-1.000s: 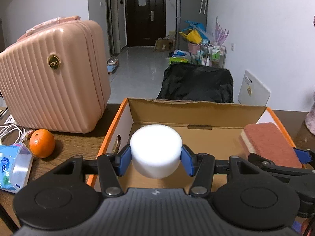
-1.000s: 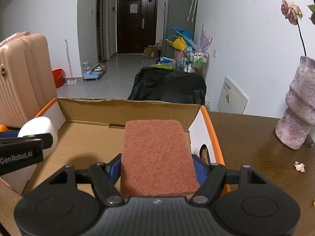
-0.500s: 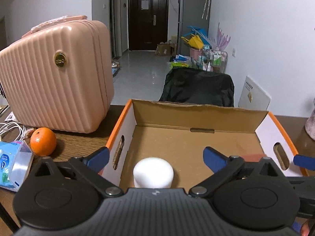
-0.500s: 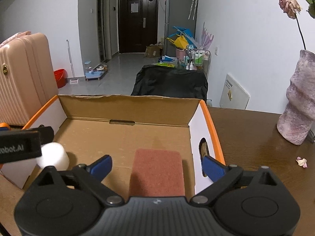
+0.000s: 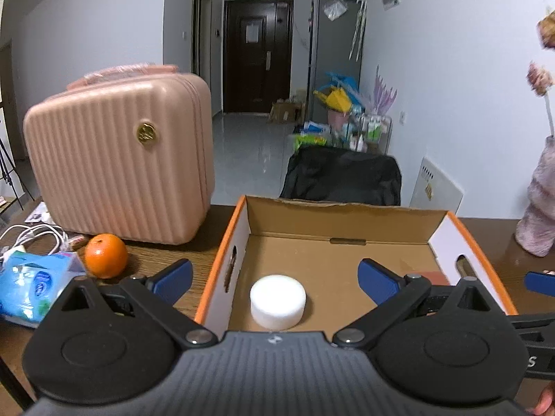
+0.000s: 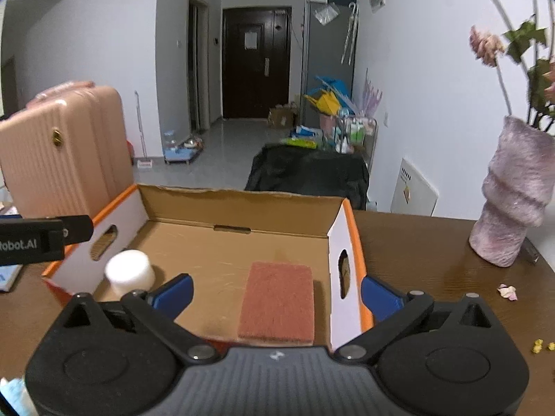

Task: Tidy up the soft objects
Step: 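Withdraw both tools from the box back over the table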

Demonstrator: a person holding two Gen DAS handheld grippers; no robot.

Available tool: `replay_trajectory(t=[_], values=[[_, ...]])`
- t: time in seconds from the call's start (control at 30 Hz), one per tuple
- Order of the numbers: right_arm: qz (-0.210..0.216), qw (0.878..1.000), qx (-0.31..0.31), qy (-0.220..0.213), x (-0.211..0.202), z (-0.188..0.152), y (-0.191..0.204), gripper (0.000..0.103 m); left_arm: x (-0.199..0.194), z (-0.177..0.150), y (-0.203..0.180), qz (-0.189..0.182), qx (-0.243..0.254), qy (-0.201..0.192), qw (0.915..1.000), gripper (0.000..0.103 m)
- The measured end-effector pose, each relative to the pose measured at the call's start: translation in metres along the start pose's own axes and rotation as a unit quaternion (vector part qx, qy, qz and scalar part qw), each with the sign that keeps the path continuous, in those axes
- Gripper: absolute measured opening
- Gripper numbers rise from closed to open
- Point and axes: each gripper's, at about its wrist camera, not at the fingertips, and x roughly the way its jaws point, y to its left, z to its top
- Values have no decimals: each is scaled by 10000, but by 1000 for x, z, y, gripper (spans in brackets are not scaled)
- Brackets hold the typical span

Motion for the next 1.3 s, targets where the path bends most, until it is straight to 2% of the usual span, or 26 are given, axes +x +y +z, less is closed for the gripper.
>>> replay_trajectory(t=[0.33, 0.57, 0.87, 1.3], values=[[37, 9979, -208, -618, -100, -31, -5, 103, -85, -27, 17, -211, 124, -454, 9987, 103], [98, 9964, -199, -813, -158, -67, -8, 103, -142, -57, 26, -296, 199, -724, 9967, 103], [88, 9960, -261, -849, -208, -119, -3, 103, -203, -100, 25, -467, 338, -982, 9935, 103], [109, 9960, -206, -863, -257, -176, 9, 103, -255, -149, 28, -697, 380, -1144, 9903, 103]])
